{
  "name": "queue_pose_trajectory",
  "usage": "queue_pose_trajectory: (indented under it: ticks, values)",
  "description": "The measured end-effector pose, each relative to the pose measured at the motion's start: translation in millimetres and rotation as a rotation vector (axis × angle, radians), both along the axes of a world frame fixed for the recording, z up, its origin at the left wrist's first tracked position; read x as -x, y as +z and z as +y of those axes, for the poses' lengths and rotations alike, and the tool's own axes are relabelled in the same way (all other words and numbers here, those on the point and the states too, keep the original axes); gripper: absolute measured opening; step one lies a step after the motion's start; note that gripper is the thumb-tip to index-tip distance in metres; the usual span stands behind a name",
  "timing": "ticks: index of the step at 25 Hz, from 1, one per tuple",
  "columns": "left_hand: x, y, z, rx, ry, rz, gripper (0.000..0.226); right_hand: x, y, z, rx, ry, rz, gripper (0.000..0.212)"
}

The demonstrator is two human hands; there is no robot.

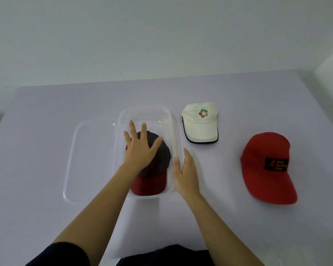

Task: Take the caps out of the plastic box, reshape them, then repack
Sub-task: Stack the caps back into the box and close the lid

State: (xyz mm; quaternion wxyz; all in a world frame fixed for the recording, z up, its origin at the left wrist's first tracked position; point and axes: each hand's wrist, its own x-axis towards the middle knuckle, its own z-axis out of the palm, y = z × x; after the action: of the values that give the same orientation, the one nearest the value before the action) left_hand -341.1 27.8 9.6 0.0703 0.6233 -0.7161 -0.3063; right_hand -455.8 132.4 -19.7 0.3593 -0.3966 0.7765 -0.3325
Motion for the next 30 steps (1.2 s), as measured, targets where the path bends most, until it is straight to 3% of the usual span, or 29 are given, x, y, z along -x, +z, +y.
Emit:
queue_pose_trajectory:
  ticks: [3, 6, 10, 13, 17, 19, 25, 30]
  values:
    - [50.7, 27.4, 11.5, 0.202, -0.088, 0.134, 0.076, 48.2, 14.2, 11.7, 0.134, -0.088, 0.144, 0.055]
    - [113.2, 33.3, 27.4, 0.205, -0.221, 0.255, 0.071, 112.5, 17.4, 33.0, 0.187, -0.219, 0.256, 0.054]
    - [202.7, 13.2, 59.0, -0.004, -0.318, 0.304, 0.074, 199.5, 8.7, 72.6, 0.079, -0.352, 0.327, 0.063]
    - [248.1, -8.8, 68.9, -0.199, -0.318, 0.314, 0.081, 245.1, -8.0, 102.2, -0.066, -0.337, 0.305, 0.086]
    - [279.6, -30.4, 73.3, -0.651, -0.033, 0.576, 0.09, 283.0, -38.3, 131.8, -0.237, -0.182, 0.155, 0.119]
    - [290.4, -34.2, 75.7, -0.812, 0.047, 0.637, 0.079, 286.7, -49.8, 137.4, -0.265, -0.066, 0.163, 0.126]
    - [296.6, -19.5, 71.6, -0.931, -0.158, 0.549, 0.038, 272.3, -53.2, 140.2, -0.194, -0.039, 0.193, 0.126]
    - [254.7, 26.1, 43.4, -0.803, -0.289, 0.479, 0.028, 239.8, -33.0, 114.2, 0.022, -0.034, 0.075, 0.121]
